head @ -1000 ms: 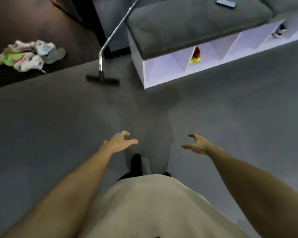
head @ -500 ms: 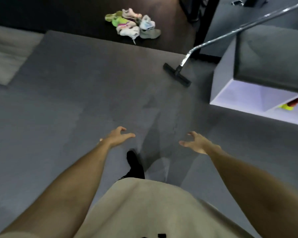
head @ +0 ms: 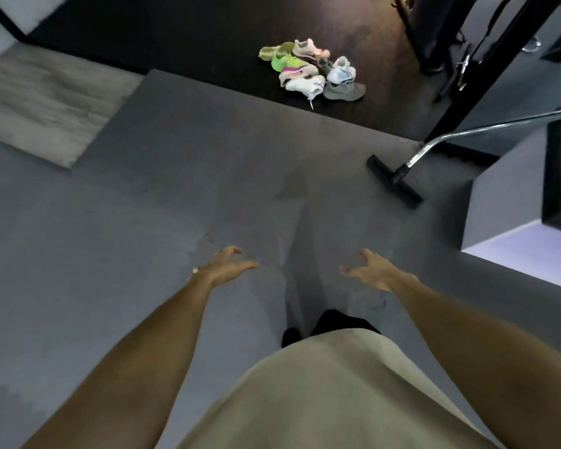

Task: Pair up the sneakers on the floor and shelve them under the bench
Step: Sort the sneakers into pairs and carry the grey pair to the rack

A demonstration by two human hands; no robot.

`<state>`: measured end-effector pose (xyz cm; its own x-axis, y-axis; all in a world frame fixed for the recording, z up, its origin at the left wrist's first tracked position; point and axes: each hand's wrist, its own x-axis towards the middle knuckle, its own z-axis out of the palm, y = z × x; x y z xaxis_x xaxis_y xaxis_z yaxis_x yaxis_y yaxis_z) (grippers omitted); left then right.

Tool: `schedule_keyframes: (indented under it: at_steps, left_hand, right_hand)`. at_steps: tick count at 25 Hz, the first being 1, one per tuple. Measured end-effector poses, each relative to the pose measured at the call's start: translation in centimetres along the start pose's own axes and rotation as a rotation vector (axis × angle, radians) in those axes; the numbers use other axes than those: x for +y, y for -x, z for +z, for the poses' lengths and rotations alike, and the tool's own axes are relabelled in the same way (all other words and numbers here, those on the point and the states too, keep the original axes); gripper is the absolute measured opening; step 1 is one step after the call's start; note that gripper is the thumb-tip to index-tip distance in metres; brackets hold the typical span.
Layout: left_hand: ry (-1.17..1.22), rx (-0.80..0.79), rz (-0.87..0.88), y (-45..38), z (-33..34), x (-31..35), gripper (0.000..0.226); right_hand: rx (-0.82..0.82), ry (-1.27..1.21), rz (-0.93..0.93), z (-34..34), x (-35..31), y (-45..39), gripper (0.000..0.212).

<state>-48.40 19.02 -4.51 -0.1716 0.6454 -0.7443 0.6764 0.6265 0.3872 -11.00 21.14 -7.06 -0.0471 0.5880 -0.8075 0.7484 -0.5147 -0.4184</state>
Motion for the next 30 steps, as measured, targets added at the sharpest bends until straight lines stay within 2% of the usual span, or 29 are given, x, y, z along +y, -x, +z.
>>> schedule_keyframes:
  at_steps: [3,8,13,16,18,25,30]
  left_hand:
    - [-0.002,0.002,0.035,-4.1,-4.3,2.0,0.090]
    - [-0.006,0.012,0.005,-13.7,-12.3,6.4,0.097]
    - [-0.008,0.028,0.013,-19.9,-20.1,12.3,0.098]
    - [-0.012,0.049,0.034,-24.0,-24.5,15.8,0.094]
    - [-0.013,0.068,0.061,-26.8,-27.0,17.8,0.095]
    - [-0.067,0.026,0.121,-41.1,-39.5,25.2,0.098]
    - [-0.115,-0.063,0.168,-49.9,-48.8,31.9,0.095]
  right_hand:
    - [0.008,0.037,-0.014,-1.9,-6.0,-2.1,0.126]
    - [-0.018,0.016,-0.066,-6.1,-15.3,-9.1,0.115]
    - [-0.006,-0.030,-0.061,-11.8,-24.3,-15.6,0.117]
    - [0.029,-0.022,-0.066,-15.6,-29.8,-19.2,0.101]
    - [0.040,-0.027,-0.061,-17.5,-32.6,-21.3,0.097]
    - [0.142,-0.097,-0.036,-23.3,-44.8,-31.3,0.090]
    - [0.208,-0.142,-0.004,-27.9,-53.2,-36.6,0.080]
